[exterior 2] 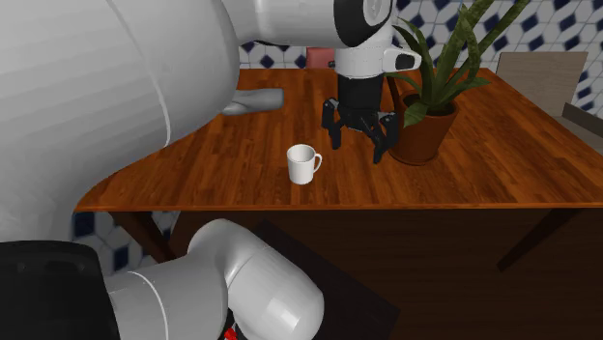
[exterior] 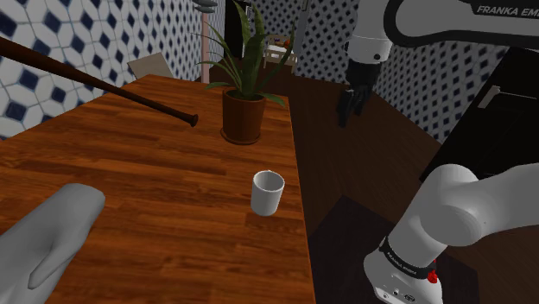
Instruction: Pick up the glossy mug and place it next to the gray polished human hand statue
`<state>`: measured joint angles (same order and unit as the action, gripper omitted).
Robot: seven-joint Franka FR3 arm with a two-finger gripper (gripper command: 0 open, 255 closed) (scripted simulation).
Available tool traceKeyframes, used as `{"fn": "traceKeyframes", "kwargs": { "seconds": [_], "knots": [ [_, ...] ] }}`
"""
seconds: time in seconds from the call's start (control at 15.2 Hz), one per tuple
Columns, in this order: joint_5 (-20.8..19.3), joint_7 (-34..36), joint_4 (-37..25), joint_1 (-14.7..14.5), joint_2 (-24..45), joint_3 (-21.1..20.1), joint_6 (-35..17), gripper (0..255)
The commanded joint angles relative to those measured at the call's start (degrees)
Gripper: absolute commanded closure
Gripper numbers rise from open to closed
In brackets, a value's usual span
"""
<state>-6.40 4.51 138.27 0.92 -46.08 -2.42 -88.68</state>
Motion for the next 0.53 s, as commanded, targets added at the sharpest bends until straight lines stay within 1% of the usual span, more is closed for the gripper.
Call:
{"fn": "traceKeyframes", "kwargs": {
  "seconds": [0.0,0.46],
  "knots": [
    [0.00,0.00,0.00,0.00,0.00,0.00,0.00,0],
    [6.13,8.48,2.65,-2.67,6.23,-6.45,-7.85,0]
  ]
}}
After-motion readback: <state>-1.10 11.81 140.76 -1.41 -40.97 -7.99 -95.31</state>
